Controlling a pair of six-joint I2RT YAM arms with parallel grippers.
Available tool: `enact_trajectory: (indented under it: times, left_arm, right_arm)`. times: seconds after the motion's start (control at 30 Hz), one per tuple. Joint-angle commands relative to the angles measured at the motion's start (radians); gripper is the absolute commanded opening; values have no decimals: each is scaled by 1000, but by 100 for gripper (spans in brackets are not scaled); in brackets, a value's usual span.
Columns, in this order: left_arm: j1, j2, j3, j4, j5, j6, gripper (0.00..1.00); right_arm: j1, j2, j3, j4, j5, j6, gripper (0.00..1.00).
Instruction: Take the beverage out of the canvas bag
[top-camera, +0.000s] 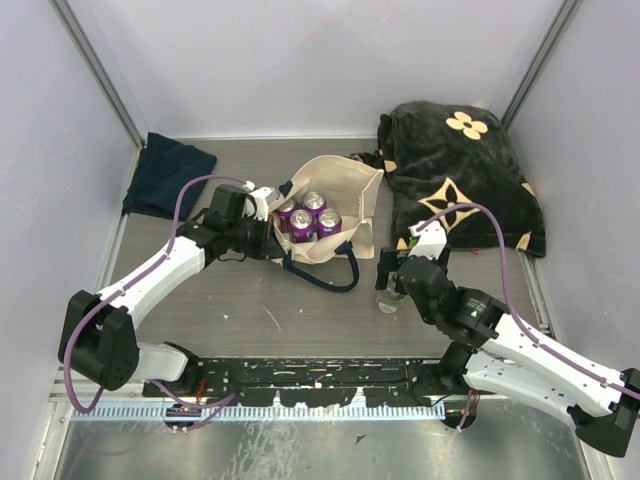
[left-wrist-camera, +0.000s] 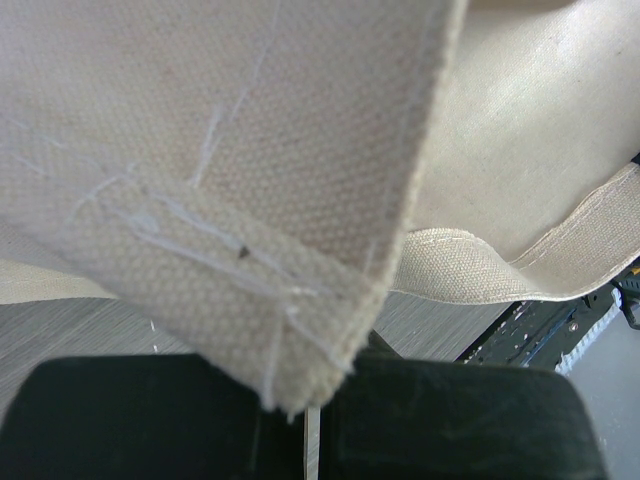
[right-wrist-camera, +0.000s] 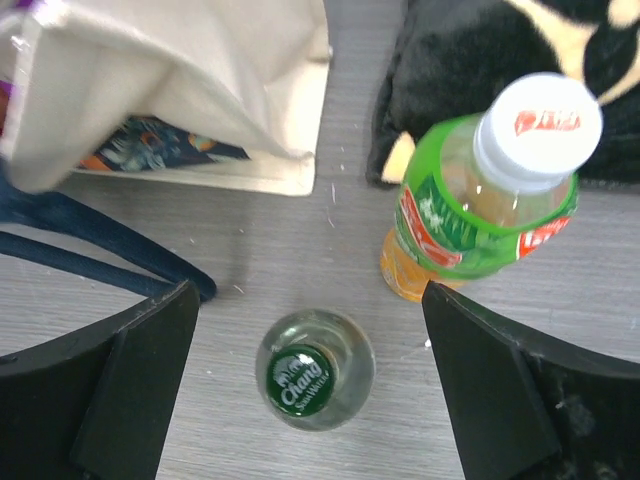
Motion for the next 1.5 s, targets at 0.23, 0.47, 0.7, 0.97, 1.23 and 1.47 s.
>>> enact_trajectory:
  times: [0.23,0.47,0.7,0.97,1.23,1.47]
  left_arm:
    - [3,-2,-49,-74,-39,-6,3]
    - [3,-16,-69,-53,-19,-21,2]
    - [1,-25,-80,-59,9,-24,0]
    - [1,-34,-109,-52,15,-8,0]
    - [2,-29,-127,-29,35,-9,0]
    - [2,-11,-96,-42,27,-5,0]
  right_arm:
    - [6,186,352,107,3,-172,93]
    - [6,429,577,165,-121,-270,49]
    - [5,639,718,180,-208,-285,1]
    - [-5,805,790,66,-243,-232,16]
    - [-111,879,792,5,-304,-147,80]
    - [-191,957,818,10,-372,-190,81]
